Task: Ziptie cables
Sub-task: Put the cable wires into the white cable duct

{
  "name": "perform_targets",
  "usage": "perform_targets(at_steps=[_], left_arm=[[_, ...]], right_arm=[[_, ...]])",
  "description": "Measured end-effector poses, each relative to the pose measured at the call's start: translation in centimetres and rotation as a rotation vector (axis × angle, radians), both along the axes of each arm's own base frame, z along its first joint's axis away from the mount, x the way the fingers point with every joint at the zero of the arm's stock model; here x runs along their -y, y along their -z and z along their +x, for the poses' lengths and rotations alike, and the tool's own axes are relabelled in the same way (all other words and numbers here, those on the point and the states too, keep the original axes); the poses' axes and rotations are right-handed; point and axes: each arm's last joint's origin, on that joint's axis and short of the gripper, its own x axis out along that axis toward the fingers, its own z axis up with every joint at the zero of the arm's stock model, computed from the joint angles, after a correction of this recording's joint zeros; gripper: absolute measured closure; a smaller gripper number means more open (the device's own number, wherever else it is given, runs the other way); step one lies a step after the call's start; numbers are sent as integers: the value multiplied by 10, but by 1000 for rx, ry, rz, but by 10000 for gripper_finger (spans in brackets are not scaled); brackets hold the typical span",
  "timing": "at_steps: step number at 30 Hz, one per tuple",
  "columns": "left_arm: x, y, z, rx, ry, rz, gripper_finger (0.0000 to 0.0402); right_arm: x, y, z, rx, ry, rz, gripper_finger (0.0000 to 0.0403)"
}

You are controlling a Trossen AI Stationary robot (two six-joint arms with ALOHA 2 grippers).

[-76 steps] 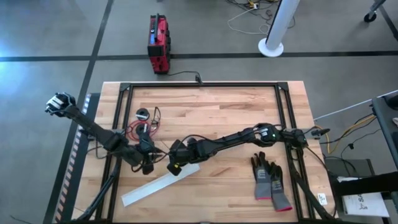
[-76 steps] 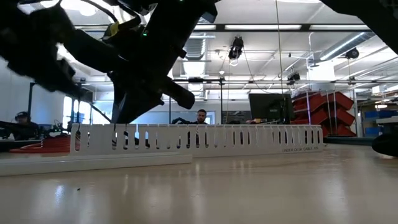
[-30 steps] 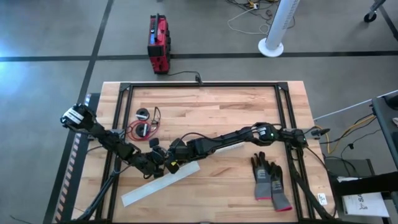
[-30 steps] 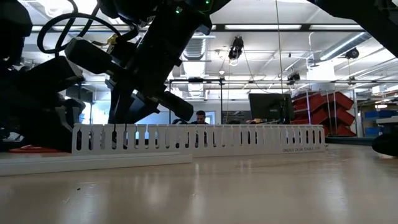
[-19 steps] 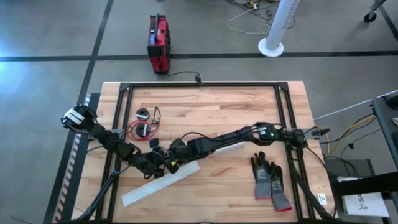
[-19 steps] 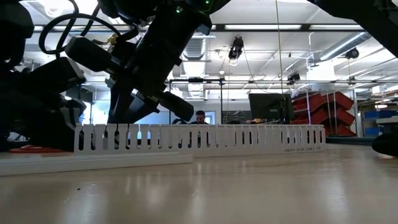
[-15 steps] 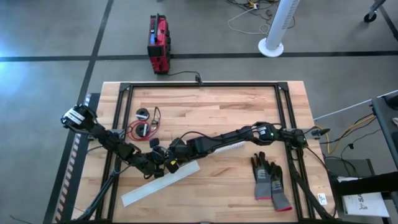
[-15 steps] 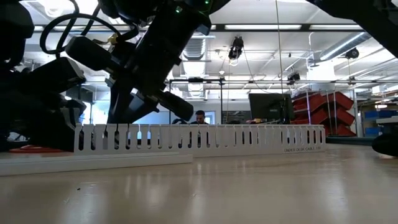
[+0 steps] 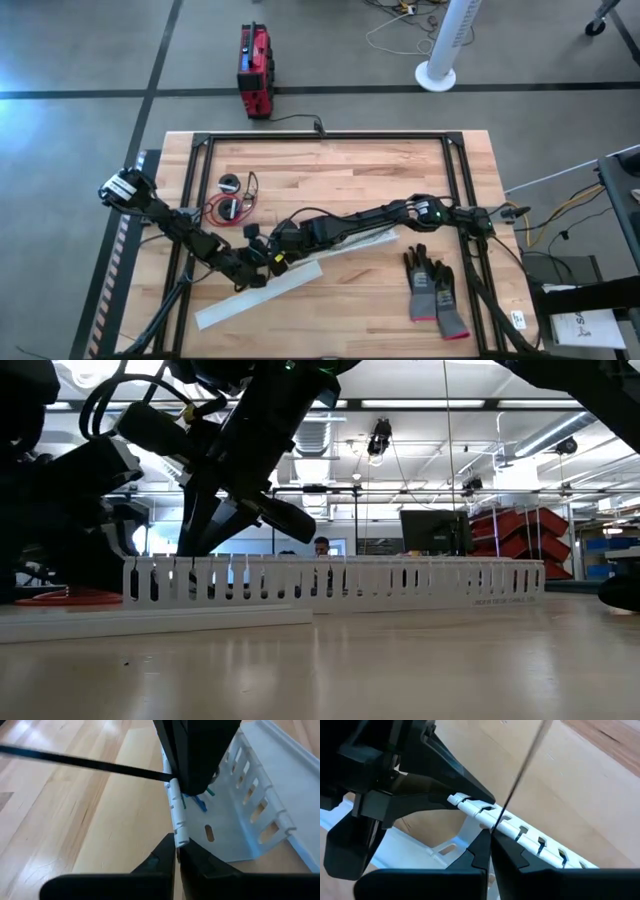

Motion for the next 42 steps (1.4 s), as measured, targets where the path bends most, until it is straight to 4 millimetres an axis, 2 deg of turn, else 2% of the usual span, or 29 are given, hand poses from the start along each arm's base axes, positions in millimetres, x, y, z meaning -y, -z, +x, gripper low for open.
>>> perform_targets(at_steps=[19, 42], left_arm=[[7, -10, 7, -31, -11, 96, 401], [16, -16, 5, -10, 2, 202, 401]], right_arm=[[-1, 2, -3, -34, -7, 17, 403], [2, 0, -2, -19, 60, -32, 403]])
